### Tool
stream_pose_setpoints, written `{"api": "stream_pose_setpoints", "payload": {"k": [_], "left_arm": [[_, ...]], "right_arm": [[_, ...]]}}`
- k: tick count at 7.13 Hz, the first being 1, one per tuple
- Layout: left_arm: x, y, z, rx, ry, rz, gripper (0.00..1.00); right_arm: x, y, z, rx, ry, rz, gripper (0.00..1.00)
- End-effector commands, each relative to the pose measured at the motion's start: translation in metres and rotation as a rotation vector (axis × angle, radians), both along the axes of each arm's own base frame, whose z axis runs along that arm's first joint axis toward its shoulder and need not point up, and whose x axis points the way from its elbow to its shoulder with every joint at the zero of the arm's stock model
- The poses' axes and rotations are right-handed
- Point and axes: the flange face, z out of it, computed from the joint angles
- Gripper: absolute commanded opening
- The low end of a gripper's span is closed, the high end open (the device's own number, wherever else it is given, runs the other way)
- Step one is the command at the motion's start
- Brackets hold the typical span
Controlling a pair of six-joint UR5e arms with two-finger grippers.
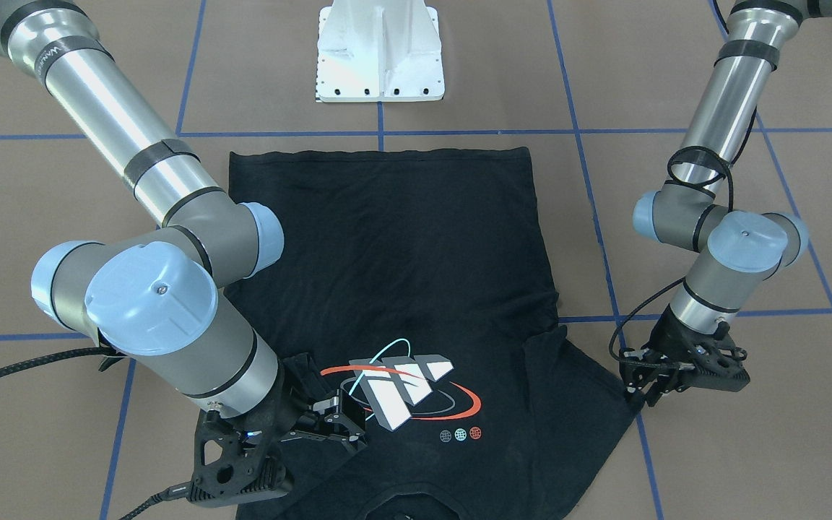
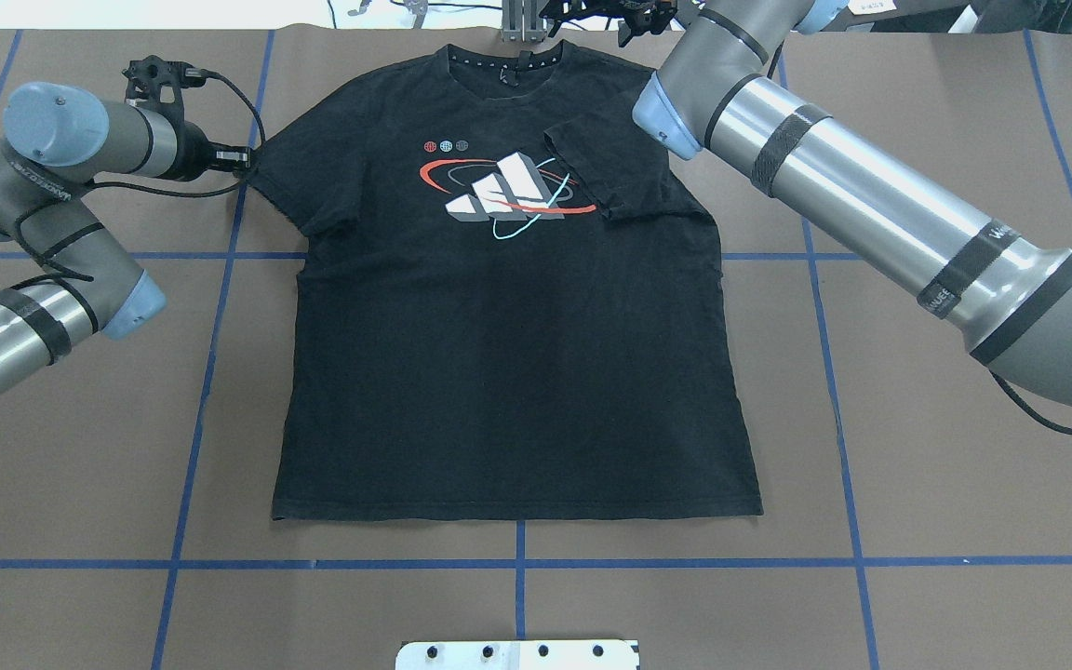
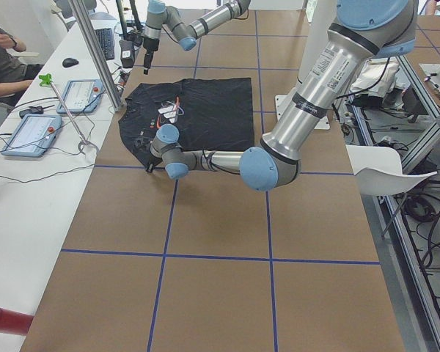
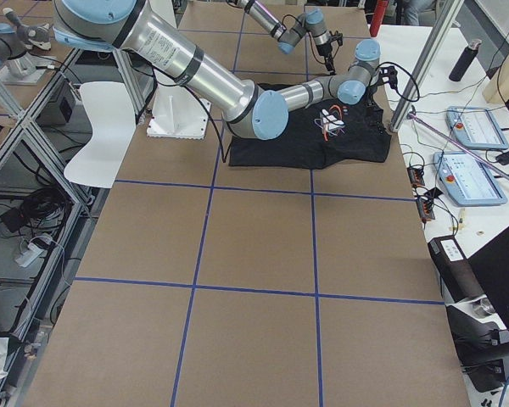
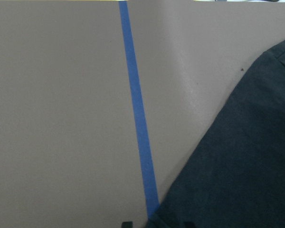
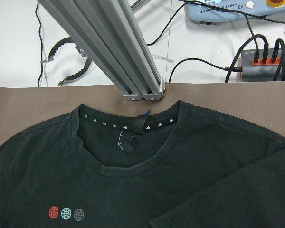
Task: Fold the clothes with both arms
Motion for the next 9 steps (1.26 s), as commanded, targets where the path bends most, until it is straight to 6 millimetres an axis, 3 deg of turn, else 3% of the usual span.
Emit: {"api": "stream_pose_setpoints", "payload": {"k": [1,3,4,5,8,9], "left_arm": [[0.001,0.001,0.0,0.0,0.0,0.002,0.41],[0.001,0.001,-0.001,0.001,0.001,0.002,0.38],[0.001,0.001,-0.001,0.0,0.001,0.003,0.29],[0.002,0.001,-0.002,0.004,0.003,0.003,0.04],[0.004,-0.001,-0.012,0.004,0.011,0.008,0.0],[0.002,-0.001,-0.024,-0.004,0.03,0.035,0.0]], "right_arm": [[0.001,-0.001,0.0,-0.001,-0.001,0.002,0.99],[0.001,-0.001,0.0,0.002,0.0,0.003,0.99],[0.001,-0.001,0.0,0.001,0.001,0.003,0.99],[0.001,-0.001,0.0,0.001,0.001,0.003,0.99],[0.002,-0.001,0.001,-0.001,0.001,0.004,0.99],[0.002,-0.001,0.001,-0.001,0.001,0.003,0.99]]}}
